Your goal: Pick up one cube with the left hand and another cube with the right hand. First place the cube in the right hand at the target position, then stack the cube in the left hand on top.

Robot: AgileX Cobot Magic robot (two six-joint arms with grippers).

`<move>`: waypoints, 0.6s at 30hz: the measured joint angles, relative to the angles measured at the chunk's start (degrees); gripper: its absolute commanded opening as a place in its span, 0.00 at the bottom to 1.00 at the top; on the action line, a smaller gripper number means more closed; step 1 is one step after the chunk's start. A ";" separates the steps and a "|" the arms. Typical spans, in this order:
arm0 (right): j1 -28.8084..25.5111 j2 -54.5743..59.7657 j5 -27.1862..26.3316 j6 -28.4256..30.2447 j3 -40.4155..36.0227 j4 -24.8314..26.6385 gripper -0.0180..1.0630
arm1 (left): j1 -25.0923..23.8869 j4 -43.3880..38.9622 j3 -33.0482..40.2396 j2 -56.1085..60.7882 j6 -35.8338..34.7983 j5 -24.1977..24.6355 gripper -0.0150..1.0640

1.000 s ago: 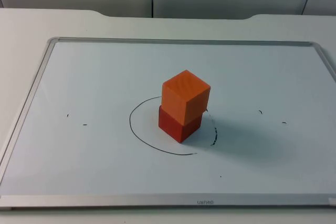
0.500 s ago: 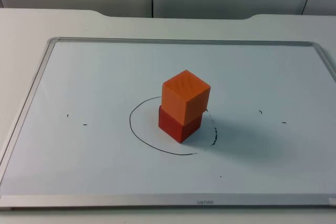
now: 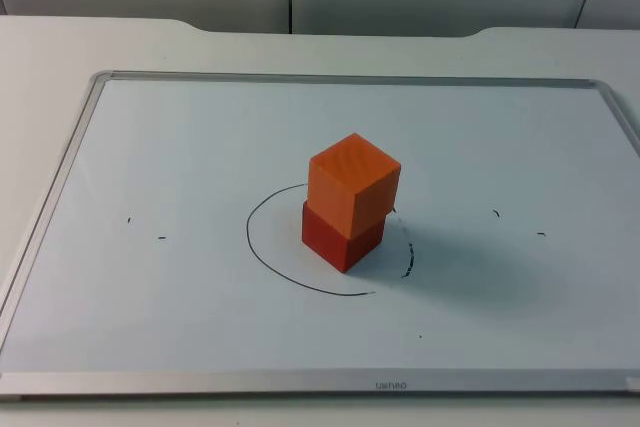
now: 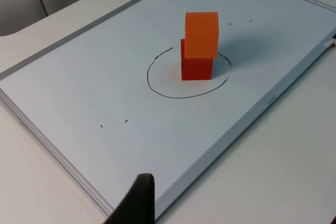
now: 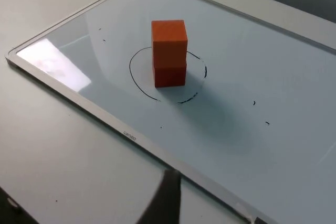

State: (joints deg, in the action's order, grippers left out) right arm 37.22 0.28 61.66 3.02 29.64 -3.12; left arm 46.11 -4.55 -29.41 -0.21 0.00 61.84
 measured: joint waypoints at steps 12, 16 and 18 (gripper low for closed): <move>0.00 0.00 0.00 0.00 0.00 0.00 0.99 | 0.00 0.00 0.00 0.00 0.00 0.00 0.99; 0.00 0.00 0.00 -1.17 0.00 -0.16 0.99 | 0.00 0.00 0.00 0.00 0.00 0.00 0.99; 0.00 0.00 0.00 -2.11 0.00 -0.30 0.99 | 0.00 0.00 0.00 0.00 0.00 0.00 0.99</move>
State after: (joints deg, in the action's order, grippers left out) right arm 37.22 0.28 61.66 0.91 29.64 -3.42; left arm 46.11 -4.55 -29.41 -0.21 0.00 61.84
